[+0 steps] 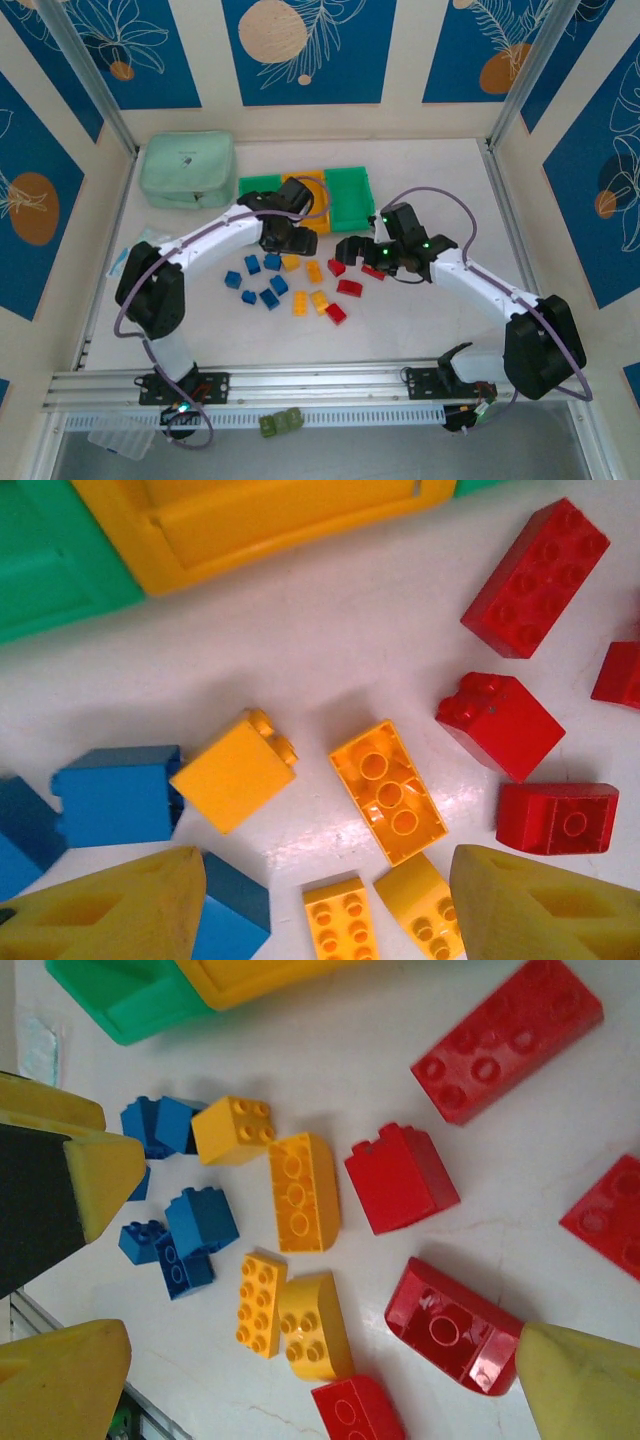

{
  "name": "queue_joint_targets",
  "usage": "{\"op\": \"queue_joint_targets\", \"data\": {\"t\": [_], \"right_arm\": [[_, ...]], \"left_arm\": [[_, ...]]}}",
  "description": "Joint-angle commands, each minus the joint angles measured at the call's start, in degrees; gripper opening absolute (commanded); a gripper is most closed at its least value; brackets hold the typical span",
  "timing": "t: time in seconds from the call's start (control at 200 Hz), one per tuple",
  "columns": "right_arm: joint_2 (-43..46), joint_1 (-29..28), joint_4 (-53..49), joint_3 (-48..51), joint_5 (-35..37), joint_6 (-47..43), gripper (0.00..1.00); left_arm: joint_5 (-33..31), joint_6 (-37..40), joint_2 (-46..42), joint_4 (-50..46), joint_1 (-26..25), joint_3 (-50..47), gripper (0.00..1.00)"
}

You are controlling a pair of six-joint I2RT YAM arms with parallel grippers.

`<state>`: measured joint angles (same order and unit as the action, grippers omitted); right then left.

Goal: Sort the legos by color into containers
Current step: Pick up the lego from the center of the table.

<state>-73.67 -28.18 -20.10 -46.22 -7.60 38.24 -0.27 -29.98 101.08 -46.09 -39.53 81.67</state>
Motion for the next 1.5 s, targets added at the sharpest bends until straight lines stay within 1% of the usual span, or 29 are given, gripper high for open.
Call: {"op": "queue_joint_targets", "data": {"t": [0.0, 0.065, 0.215, 0.515, 0.82, 0.92, 0.995, 1.12, 1.18, 1.495], "right_arm": [[1.7, -0.5, 1.3, 1.8, -1.7, 2.3, 0.99], [1.6, -0.5, 1.2, 2.0, -1.6, 2.3, 0.99], [2.2, -0.4, 1.0, 2.0, -1.2, 2.1, 0.99], [4.1, -0.1, 0.8, 2.5, -0.1, 2.4, 0.99], [4.8, 0.8, 0.2, 2.1, 0.2, 2.2, 0.99], [4.7, 1.1, 0.1, 1.8, 0.2, 2.1, 0.99], [4.6, 1.3, -0.3, 1.6, 0.2, 1.9, 0.99], [4.7, 1.5, 0.0, 1.7, 0.2, 2.2, 0.99], [4.6, 1.6, 0.0, 1.6, 0.0, 2.3, 0.99], [4.9, 1.8, -2.5, -1.0, 0.3, 0.7, 0.99]], "left_arm": [[-1.5, -3.4, 1.8, -1.2, -0.4, -1.6, 0.66], [-2.1, -4.3, 2.6, -0.8, -0.8, -1.6, 0.66], [-5.7, -6.6, 5.3, -1.5, -0.9, -0.9, 0.65], [-6.7, -10.6, 9.5, -1.2, -1.0, -0.2, 0.65], [-7.7, -11.6, 13.6, -0.7, -1.0, 2.4, 0.65], [-8.1, -11.3, 15.2, -0.8, -1.1, 3.9, 0.62], [-8.9, -11.3, 16.0, -1.9, -1.0, 4.6, 0.59], [-8.7, -11.6, 15.6, -0.4, -1.2, 2.8, 0.57], [-8.9, -11.6, 15.6, -0.4, -1.2, 2.4, 0.54], [-12.2, -10.7, 10.2, -0.3, -1.1, 0.0, 0.42]]}}
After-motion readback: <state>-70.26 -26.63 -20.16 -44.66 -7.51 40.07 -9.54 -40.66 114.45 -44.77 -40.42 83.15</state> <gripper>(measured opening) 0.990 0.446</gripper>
